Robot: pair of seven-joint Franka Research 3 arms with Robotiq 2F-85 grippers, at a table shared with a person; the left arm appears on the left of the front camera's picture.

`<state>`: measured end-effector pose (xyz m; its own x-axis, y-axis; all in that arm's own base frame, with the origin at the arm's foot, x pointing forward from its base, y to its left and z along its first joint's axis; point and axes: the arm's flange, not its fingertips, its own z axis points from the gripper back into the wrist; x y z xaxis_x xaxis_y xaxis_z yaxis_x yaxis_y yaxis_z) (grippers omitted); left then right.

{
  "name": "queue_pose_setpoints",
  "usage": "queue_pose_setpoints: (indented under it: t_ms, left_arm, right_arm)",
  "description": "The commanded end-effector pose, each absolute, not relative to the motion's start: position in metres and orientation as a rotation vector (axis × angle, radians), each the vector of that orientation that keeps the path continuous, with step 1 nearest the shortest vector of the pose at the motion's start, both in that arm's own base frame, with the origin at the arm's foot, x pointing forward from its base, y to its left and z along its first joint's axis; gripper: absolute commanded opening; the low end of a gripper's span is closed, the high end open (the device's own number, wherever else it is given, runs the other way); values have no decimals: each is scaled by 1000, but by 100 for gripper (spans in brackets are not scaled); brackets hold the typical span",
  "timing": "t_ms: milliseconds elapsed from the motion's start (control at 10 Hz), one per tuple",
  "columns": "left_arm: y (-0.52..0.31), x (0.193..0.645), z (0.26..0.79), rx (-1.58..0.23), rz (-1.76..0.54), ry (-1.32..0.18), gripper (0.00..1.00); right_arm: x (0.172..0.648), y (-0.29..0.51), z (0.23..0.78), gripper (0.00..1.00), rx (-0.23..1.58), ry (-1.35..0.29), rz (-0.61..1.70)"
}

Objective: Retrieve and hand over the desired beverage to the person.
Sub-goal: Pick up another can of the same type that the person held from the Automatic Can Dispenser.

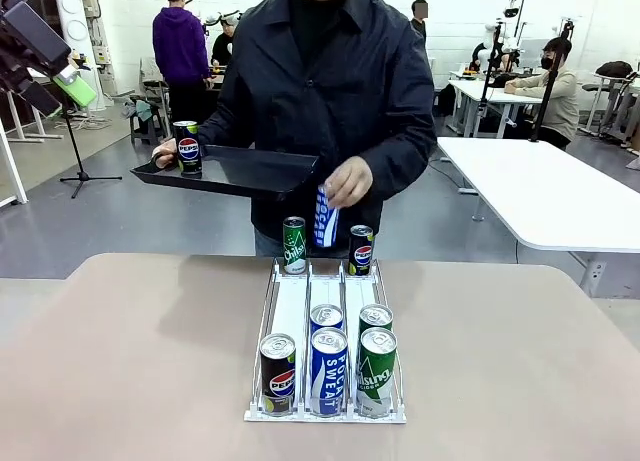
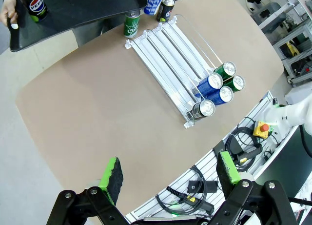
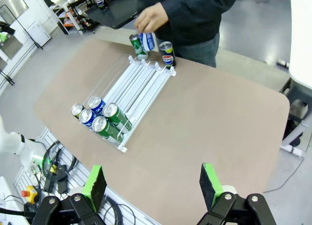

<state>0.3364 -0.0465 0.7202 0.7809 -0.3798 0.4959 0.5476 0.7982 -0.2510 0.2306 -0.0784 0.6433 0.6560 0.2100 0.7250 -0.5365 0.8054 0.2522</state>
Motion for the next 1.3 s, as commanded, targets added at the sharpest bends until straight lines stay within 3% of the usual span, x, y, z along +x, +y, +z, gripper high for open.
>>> queue_pose_setpoints:
  t_ms: [0, 1200]
  left_arm:
    - [-44, 336, 722, -413, -521, -438, 100]
    - [-44, 336, 722, -413, -521, -438, 100]
  right_arm:
    - [231, -78, 642, 100, 497, -745, 465]
    - [231, -78, 642, 100, 497, -745, 465]
